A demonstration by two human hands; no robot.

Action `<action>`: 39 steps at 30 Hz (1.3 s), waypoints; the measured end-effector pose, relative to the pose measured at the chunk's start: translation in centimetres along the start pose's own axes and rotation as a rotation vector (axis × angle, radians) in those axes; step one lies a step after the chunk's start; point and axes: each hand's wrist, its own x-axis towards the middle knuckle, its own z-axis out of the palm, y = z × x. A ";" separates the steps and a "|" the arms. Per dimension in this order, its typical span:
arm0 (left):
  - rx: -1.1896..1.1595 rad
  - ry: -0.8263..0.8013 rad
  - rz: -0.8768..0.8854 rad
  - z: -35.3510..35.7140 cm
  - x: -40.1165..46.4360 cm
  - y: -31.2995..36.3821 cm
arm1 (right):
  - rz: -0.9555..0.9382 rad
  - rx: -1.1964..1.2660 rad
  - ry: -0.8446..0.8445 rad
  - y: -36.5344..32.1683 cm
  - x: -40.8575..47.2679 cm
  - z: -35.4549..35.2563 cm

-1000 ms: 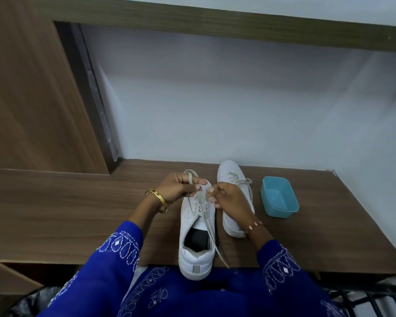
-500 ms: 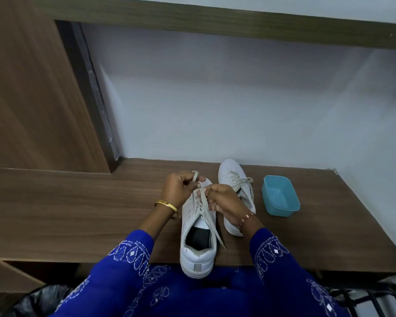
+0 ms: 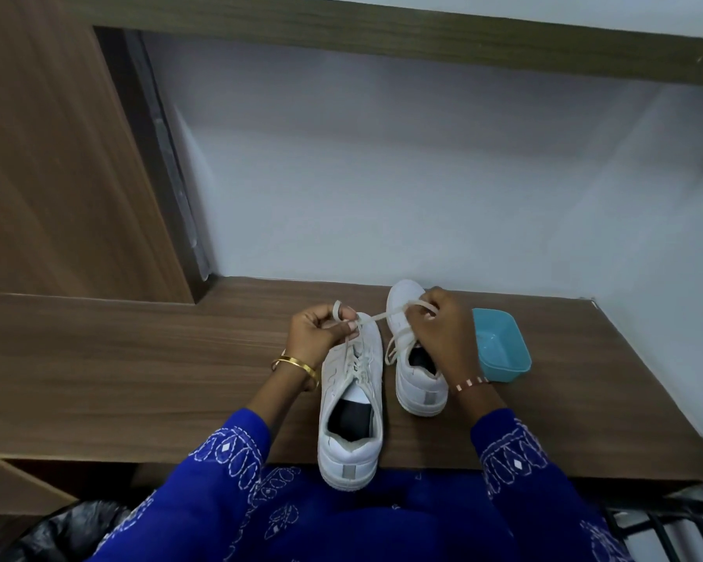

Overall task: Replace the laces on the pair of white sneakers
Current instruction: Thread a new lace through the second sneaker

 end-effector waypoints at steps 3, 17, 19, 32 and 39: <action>-0.018 -0.048 -0.013 0.6 -0.1 -0.1 | -0.074 -0.017 -0.171 0.4 -1.0 1.5; -0.168 0.007 -0.129 0.6 -0.1 -0.5 | 0.047 0.316 -0.240 -0.2 -1.4 3.8; -0.277 0.007 -0.178 0.7 -0.2 -0.8 | 0.244 0.676 -0.270 -0.2 -1.5 3.3; -0.257 0.278 -0.299 -3.7 0.6 -4.1 | 0.560 0.581 -0.210 2.3 -1.2 1.4; 0.237 0.265 -0.192 -5.1 1.3 -6.1 | 0.039 -0.345 -0.124 4.5 -4.1 1.6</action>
